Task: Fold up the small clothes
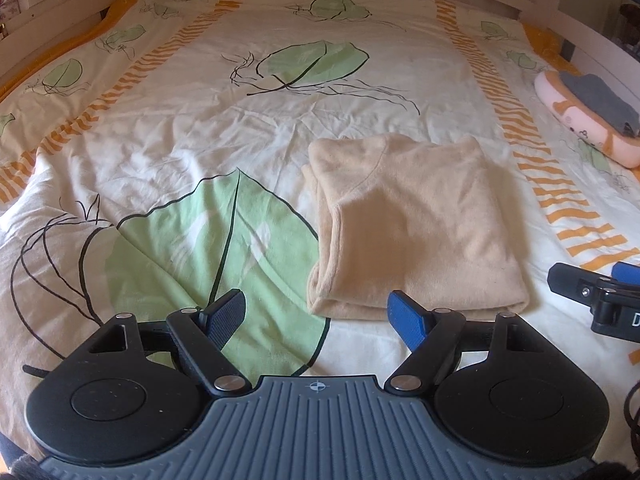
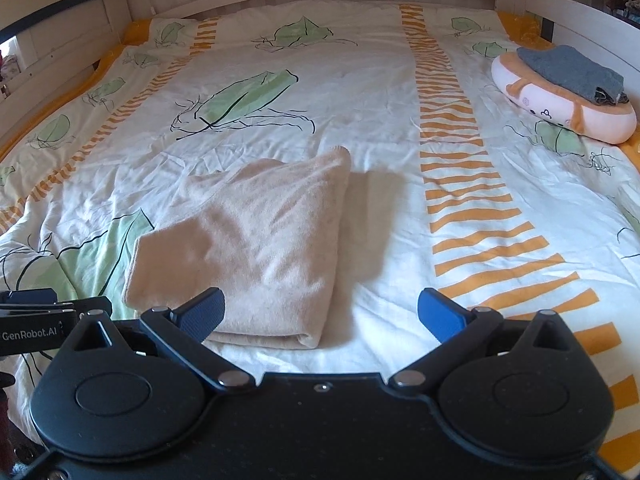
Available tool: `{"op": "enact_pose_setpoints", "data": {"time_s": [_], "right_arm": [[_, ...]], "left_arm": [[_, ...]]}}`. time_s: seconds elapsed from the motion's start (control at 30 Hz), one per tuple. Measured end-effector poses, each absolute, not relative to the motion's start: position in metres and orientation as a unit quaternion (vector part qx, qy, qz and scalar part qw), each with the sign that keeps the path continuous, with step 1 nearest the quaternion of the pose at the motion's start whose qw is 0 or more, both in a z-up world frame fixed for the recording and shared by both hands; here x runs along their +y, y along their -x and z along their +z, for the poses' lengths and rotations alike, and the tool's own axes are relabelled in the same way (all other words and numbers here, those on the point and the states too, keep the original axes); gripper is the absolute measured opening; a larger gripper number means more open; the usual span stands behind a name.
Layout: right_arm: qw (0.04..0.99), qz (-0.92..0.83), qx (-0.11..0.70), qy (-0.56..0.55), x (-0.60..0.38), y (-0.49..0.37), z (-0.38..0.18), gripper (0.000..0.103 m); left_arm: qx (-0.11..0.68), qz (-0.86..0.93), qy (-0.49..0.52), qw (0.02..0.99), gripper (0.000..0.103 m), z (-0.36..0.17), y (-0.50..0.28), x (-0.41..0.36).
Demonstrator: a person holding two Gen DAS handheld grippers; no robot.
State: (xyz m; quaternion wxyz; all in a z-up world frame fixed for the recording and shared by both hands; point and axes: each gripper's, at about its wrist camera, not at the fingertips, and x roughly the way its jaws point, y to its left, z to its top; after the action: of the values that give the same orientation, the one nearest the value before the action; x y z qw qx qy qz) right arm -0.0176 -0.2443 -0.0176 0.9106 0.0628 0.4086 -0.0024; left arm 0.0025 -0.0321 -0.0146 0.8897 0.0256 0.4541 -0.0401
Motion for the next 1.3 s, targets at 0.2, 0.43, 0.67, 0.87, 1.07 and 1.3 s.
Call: {"op": "enact_pose_setpoints", "data": {"time_s": [0.2, 0.43, 0.67, 0.87, 1.07, 1.3], "right_arm": [[0.905, 0.0, 0.42, -0.069, -0.244, 0.016, -0.022, 0.102], [0.9, 0.004, 0.428, -0.076, -0.244, 0.013, -0.026, 0.102], [0.897, 0.003, 0.435, -0.081, -0.246, 0.012, -0.029, 0.102], [0.894, 0.004, 0.44, -0.083, -0.245, 0.011, -0.031, 0.102], [0.893, 0.004, 0.443, -0.083, -0.244, 0.009, -0.032, 0.102], [0.891, 0.004, 0.446, -0.083, -0.241, 0.007, -0.033, 0.102]], "left_arm": [[0.461, -0.042, -0.03, 0.886, 0.077, -0.018, -0.003, -0.035], [0.467, -0.045, -0.038, 0.882, 0.077, -0.021, -0.004, -0.039], [0.47, -0.052, -0.04, 0.88, 0.077, -0.023, -0.004, -0.043], [0.472, -0.055, -0.042, 0.879, 0.077, -0.024, -0.005, -0.045], [0.471, -0.058, -0.042, 0.879, 0.077, -0.024, -0.005, -0.045], [0.471, -0.064, -0.041, 0.879, 0.077, -0.025, -0.006, -0.045]]}}
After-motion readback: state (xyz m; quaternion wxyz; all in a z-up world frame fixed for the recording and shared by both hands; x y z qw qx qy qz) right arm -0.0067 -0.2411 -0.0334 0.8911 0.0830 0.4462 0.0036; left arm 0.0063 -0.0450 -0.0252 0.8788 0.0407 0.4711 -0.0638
